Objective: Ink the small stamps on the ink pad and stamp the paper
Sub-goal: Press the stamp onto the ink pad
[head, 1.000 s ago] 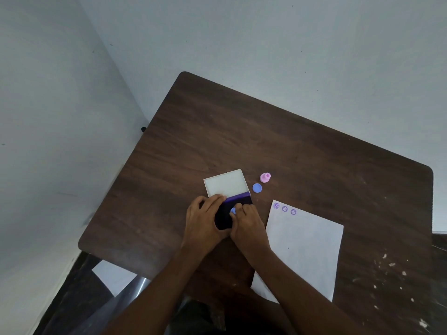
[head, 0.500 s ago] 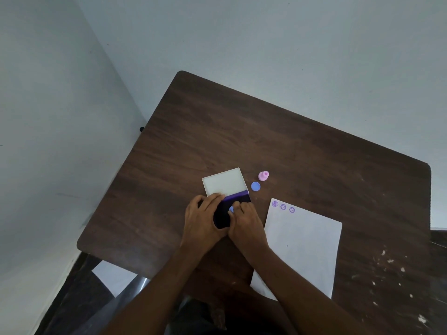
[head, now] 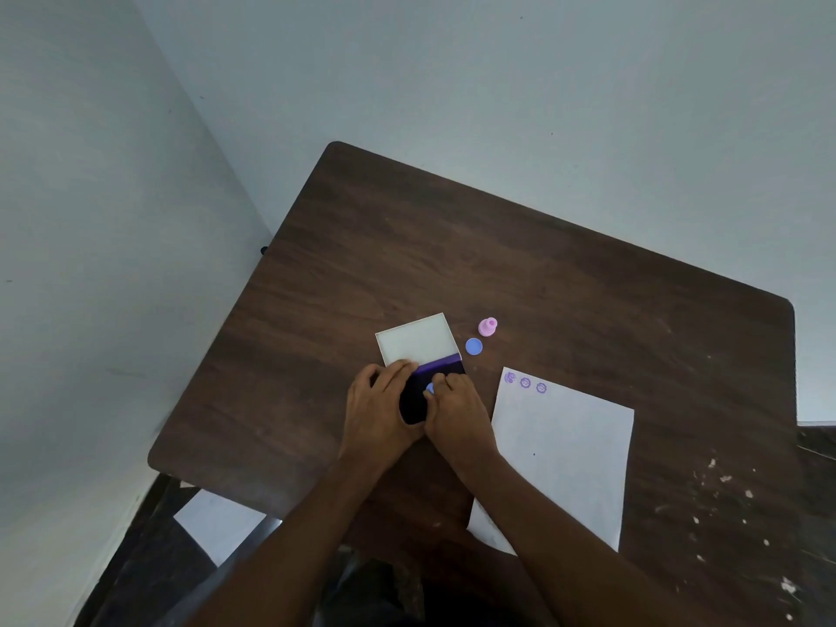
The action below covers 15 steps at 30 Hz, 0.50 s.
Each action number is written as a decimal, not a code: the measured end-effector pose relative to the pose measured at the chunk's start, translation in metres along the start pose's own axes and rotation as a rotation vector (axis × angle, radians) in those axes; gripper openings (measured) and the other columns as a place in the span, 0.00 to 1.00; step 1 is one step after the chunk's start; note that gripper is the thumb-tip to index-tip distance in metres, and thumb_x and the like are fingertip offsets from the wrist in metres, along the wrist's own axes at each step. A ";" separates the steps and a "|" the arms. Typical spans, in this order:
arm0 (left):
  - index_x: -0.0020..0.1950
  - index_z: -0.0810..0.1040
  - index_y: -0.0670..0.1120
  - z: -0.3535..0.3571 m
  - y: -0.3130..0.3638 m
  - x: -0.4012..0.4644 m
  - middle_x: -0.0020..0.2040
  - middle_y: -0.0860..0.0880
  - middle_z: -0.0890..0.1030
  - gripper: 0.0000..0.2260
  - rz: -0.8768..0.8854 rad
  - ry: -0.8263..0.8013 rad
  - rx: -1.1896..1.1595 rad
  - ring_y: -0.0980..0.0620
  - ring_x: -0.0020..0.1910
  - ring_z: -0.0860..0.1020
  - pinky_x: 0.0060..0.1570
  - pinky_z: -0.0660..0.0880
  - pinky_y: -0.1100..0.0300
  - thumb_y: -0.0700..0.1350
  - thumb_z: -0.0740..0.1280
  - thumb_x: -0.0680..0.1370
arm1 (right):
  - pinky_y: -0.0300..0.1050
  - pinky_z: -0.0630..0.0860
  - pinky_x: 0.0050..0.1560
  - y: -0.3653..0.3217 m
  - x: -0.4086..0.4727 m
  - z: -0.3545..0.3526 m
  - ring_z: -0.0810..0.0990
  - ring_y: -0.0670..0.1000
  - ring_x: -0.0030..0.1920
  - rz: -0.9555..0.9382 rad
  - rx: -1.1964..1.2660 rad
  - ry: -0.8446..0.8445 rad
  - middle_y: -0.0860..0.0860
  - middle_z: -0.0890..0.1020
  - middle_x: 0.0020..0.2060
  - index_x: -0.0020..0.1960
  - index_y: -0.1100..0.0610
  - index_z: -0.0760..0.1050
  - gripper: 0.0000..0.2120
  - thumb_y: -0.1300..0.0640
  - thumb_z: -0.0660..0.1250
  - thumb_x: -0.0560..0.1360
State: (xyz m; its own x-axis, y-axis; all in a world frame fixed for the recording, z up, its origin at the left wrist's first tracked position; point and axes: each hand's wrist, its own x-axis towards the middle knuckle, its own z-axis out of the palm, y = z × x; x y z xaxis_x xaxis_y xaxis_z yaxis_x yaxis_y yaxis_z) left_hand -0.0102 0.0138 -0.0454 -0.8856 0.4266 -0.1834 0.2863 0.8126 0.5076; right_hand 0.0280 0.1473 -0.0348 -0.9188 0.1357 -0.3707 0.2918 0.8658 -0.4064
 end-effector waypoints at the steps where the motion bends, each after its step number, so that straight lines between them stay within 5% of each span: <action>1: 0.71 0.68 0.49 -0.001 0.001 -0.001 0.70 0.49 0.72 0.38 -0.001 -0.005 0.003 0.46 0.67 0.67 0.66 0.63 0.51 0.65 0.71 0.66 | 0.46 0.62 0.68 0.000 0.000 -0.002 0.70 0.56 0.64 0.037 0.040 -0.015 0.58 0.73 0.65 0.67 0.61 0.67 0.21 0.53 0.63 0.77; 5: 0.73 0.64 0.53 -0.004 0.006 -0.001 0.72 0.52 0.69 0.43 -0.012 -0.034 0.043 0.47 0.68 0.65 0.66 0.63 0.50 0.68 0.70 0.62 | 0.39 0.73 0.53 0.001 -0.007 -0.017 0.78 0.48 0.49 0.242 0.367 0.179 0.55 0.82 0.52 0.57 0.58 0.76 0.13 0.52 0.64 0.77; 8: 0.73 0.60 0.56 -0.011 0.012 0.000 0.73 0.55 0.65 0.44 -0.025 -0.011 0.062 0.49 0.69 0.62 0.65 0.61 0.49 0.72 0.66 0.62 | 0.30 0.69 0.38 0.006 -0.021 -0.032 0.77 0.41 0.35 0.292 0.561 0.353 0.44 0.83 0.37 0.45 0.51 0.79 0.07 0.48 0.66 0.75; 12: 0.70 0.66 0.57 -0.030 0.030 0.004 0.71 0.57 0.69 0.36 0.031 0.075 -0.026 0.51 0.67 0.64 0.62 0.63 0.51 0.67 0.70 0.65 | 0.41 0.68 0.27 0.019 -0.032 -0.055 0.72 0.48 0.30 0.455 1.409 0.261 0.51 0.79 0.30 0.44 0.58 0.83 0.10 0.55 0.66 0.76; 15: 0.67 0.71 0.54 -0.045 0.055 0.008 0.66 0.55 0.75 0.29 0.069 0.048 -0.186 0.55 0.63 0.70 0.61 0.65 0.57 0.58 0.73 0.69 | 0.43 0.69 0.32 0.031 -0.044 -0.074 0.73 0.49 0.34 0.480 1.814 0.176 0.55 0.79 0.34 0.47 0.63 0.82 0.10 0.58 0.65 0.75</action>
State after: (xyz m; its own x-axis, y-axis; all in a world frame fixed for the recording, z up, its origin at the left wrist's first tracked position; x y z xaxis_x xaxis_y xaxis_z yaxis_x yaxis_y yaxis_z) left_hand -0.0181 0.0443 0.0186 -0.8839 0.4557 -0.1049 0.2783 0.6928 0.6653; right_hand 0.0582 0.2040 0.0306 -0.6638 0.3227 -0.6747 0.2791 -0.7301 -0.6238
